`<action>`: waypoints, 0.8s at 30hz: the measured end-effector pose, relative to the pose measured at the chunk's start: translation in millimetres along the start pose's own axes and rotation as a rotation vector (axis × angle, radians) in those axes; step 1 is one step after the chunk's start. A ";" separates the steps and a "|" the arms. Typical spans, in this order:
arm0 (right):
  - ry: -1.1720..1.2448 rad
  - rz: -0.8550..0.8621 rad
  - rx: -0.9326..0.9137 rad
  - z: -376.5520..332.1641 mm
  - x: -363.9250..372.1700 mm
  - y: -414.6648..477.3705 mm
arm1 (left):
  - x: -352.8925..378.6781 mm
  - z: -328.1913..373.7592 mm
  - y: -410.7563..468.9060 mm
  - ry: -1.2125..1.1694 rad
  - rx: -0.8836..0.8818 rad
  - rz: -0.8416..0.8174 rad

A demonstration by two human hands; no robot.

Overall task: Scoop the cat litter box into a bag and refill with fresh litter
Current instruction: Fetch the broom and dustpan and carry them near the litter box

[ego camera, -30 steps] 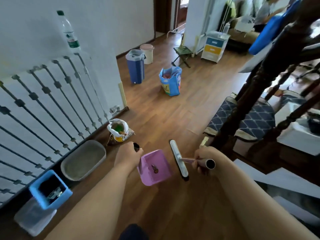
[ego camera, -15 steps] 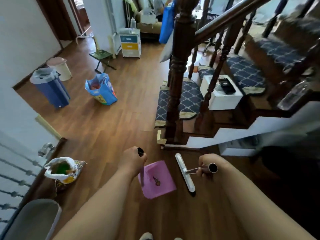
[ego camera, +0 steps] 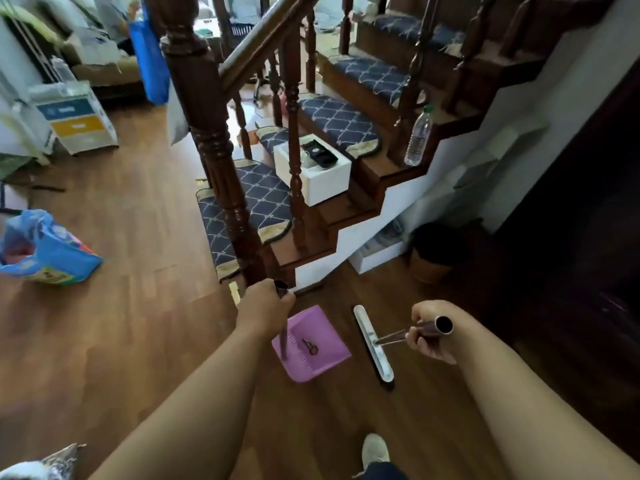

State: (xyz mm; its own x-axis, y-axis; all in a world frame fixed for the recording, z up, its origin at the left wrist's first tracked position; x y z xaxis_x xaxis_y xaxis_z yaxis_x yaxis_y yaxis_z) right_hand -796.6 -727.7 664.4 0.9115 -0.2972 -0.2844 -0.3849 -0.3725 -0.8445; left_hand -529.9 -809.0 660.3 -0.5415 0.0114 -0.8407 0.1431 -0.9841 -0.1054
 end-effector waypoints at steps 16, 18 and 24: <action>0.249 0.105 0.060 -56.2 -136.2 99.7 | 98.6 167.6 69.7 -0.199 0.011 0.031; 0.271 0.120 0.042 -67.0 -150.5 109.2 | 106.5 186.3 77.2 -0.188 0.023 0.048; 0.342 0.119 0.055 -86.9 -198.0 135.9 | 117.8 254.0 93.2 -0.199 0.079 0.112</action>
State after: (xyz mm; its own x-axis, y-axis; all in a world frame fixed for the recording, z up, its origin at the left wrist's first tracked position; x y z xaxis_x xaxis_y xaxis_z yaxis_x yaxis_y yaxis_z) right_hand -1042.0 -795.9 645.4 0.7561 -0.6156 -0.2222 -0.4686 -0.2722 -0.8404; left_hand -790.8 -944.4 686.3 -0.6798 -0.1266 -0.7224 0.1504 -0.9881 0.0316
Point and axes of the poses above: each hand's wrist, its own y-axis towards the middle knuckle, its own x-axis out of the palm, z = x × y, the point moved 3 cm from there along y, towards the middle knuckle, and after that the axes turned 7 degrees about z, right-handed, at the moved point
